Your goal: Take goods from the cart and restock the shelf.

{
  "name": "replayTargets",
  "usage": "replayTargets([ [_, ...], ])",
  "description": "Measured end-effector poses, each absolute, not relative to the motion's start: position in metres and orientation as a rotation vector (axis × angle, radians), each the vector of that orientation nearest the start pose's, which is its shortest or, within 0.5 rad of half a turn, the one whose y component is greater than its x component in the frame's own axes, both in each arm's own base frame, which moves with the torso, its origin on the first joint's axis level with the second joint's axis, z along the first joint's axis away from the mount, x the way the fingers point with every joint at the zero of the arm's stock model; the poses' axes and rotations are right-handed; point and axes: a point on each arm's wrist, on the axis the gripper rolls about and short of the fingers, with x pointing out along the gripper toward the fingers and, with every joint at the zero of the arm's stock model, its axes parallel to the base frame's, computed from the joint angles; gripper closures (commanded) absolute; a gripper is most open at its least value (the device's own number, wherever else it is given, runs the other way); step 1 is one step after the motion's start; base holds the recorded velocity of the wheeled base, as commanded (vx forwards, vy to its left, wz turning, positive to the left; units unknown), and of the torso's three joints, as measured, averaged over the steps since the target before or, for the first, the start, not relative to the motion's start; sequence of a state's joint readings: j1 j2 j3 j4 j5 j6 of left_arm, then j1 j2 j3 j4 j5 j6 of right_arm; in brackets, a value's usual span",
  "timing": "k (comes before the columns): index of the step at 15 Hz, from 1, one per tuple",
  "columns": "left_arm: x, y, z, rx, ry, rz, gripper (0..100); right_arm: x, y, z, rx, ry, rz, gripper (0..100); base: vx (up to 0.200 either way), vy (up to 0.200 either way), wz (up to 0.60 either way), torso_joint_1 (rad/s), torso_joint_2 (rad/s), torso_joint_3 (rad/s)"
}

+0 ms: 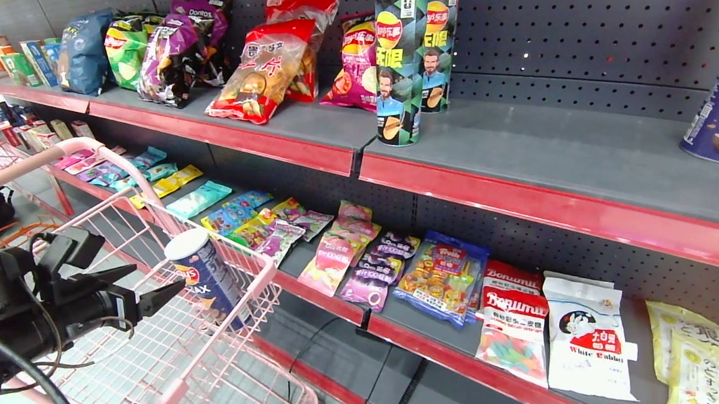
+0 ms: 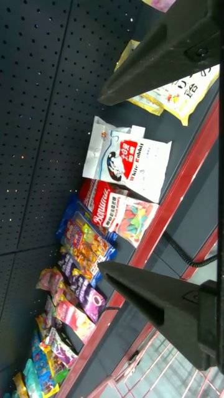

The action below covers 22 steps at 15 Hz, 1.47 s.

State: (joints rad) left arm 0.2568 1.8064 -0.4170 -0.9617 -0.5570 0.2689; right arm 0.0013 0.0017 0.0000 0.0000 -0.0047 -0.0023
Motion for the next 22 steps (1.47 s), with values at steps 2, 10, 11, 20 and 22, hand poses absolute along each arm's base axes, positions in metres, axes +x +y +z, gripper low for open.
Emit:
replayTargets([
  [2,0.271,0.055,0.083,0.091,0.355,-0.370,0,-0.023,0.000,0.076,-0.003,0.002,-0.003,0,0.000,0.000,0.00,0.000,0.00,0.000],
  [10,0.318,0.041,0.067,0.104,0.323,-0.441,0,-0.023,0.000,0.076,-0.004,0.001,-0.003,0,0.000,0.000,0.00,0.000,0.00,0.000],
  [11,0.321,0.038,0.065,0.101,0.326,-0.451,0,-0.023,0.000,0.076,-0.004,0.000,-0.003,0,0.000,0.000,0.00,0.000,0.00,0.000],
  [20,0.320,0.030,0.056,0.078,0.338,-0.459,100,-0.023,0.000,0.076,-0.003,0.001,-0.003,0,0.000,0.000,0.00,0.000,0.00,0.000],
  [22,0.310,0.030,0.072,0.035,0.326,-0.437,100,-0.023,0.000,0.076,-0.003,0.002,-0.003,0,0.000,0.000,0.00,0.000,0.00,0.000],
])
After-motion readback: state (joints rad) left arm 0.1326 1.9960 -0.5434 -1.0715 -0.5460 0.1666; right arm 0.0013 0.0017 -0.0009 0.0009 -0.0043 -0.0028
